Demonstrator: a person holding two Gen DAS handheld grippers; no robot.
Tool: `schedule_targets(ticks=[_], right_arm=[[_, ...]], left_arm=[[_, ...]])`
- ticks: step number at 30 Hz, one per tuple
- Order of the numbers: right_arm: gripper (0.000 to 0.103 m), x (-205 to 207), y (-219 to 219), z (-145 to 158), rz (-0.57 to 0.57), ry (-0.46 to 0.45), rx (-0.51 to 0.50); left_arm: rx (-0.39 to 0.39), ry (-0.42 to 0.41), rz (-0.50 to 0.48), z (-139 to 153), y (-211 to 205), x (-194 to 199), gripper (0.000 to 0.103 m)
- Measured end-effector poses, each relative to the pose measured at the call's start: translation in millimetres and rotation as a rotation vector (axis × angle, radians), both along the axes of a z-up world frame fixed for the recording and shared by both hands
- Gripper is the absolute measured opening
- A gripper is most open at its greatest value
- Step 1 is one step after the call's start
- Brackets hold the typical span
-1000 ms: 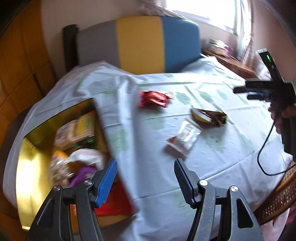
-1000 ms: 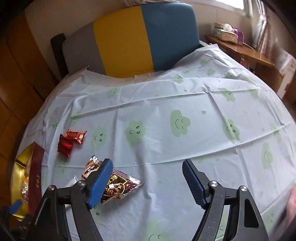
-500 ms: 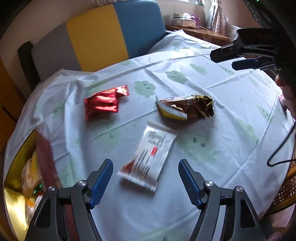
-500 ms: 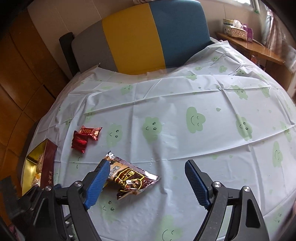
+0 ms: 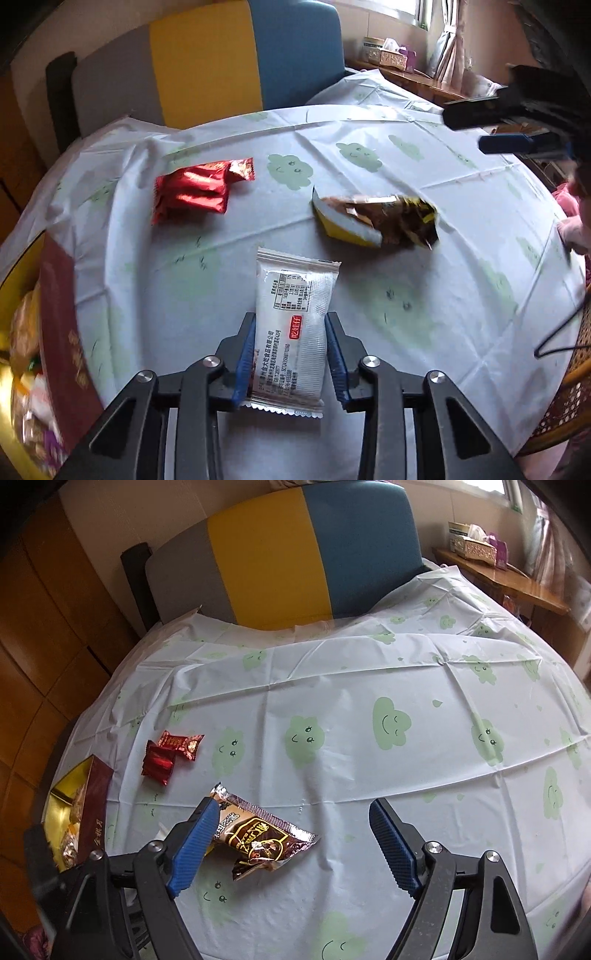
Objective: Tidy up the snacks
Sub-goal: 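Hold the white sachet with the left tool while the right tool grasps the small red packet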
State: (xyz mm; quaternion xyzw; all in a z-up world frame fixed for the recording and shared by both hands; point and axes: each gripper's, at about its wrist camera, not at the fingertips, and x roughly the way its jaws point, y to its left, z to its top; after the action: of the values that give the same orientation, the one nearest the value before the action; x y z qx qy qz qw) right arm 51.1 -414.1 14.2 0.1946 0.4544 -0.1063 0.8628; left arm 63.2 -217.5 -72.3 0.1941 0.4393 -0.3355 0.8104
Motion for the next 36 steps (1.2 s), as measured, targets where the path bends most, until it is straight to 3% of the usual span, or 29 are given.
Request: schedule_targets(ticks=[8, 18, 27, 36], right_arm=[[0.083, 4.7, 19.7, -7.7, 0.084, 0.021, -0.031], [0.08, 20.8, 76.7, -19.8, 0.3, 0.063, -0.087], [0.072, 73.1, 132.0, -14.1, 0.486, 0.067, -0.199], [0.071, 141.1, 174.8, -30.0, 0.671, 0.094, -0.402]], left_arm=[[-0.025, -0.061, 0.06, -3.5, 38.8, -36.6, 0.036], [-0.1, -0.14, 0.063, -11.0, 51.2, -48.8, 0.036], [-0.152, -0.155, 0.065, -12.4, 56.9, -51.1, 0.036], [-0.198, -0.155, 0.067, -13.2, 61.9, -52.4, 0.036]])
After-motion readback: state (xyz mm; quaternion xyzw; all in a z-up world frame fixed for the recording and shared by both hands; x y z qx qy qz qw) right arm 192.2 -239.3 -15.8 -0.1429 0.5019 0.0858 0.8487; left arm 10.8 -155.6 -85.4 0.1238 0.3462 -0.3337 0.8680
